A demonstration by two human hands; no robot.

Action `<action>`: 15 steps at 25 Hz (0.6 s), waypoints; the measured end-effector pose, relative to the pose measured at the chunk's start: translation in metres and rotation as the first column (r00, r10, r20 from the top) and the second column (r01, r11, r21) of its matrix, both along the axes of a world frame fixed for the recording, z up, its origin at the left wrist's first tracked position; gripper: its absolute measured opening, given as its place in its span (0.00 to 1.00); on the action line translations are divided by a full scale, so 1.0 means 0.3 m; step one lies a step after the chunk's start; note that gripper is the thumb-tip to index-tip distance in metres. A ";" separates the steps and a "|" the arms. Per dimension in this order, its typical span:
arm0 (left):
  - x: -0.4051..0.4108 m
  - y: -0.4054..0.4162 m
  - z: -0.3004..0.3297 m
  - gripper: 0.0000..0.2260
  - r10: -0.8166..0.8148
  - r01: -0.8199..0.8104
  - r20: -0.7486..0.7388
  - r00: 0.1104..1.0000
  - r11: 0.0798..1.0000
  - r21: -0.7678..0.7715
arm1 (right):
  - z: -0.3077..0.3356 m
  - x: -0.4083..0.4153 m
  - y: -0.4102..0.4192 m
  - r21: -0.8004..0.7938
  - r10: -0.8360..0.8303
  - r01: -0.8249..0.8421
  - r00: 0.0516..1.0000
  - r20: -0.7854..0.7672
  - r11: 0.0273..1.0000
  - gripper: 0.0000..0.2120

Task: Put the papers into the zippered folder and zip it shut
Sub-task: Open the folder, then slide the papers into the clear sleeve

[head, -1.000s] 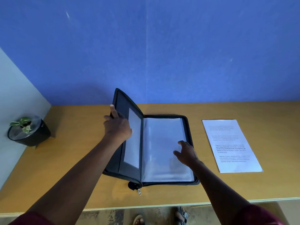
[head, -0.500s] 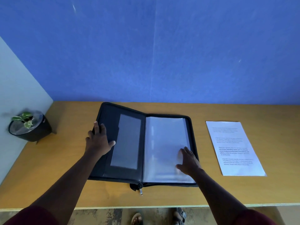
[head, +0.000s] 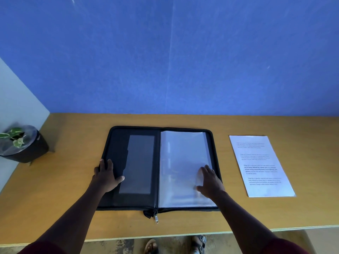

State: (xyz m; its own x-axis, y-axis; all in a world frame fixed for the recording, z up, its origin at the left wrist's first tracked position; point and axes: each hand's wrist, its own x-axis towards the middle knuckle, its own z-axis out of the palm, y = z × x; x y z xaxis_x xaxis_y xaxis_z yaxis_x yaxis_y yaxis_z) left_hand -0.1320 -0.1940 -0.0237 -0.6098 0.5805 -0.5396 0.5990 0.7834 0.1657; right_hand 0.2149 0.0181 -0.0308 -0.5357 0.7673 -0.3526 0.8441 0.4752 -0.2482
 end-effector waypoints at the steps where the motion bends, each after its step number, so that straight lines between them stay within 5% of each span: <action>1: 0.001 0.002 -0.010 0.46 0.005 -0.005 0.003 1.000 1.000 -0.005 | 0.002 0.002 -0.001 0.006 0.001 -0.001 1.000 -0.003 1.000 0.36; 8: 0.090 0.115 -0.011 0.41 0.119 -0.100 -0.118 0.986 0.982 0.160 | 0.004 0.041 0.007 0.013 -0.013 0.014 0.998 -0.069 1.000 0.36; 11: 0.218 0.246 0.015 0.39 0.002 0.046 -0.150 0.989 0.947 0.319 | 0.019 0.067 0.048 0.004 -0.122 0.125 0.973 -0.196 0.992 0.32; 15: 0.474 0.499 0.055 0.35 -0.213 0.196 -0.003 0.977 0.892 0.407 | 0.059 0.162 0.167 0.032 -0.258 0.277 0.926 -0.275 0.960 0.28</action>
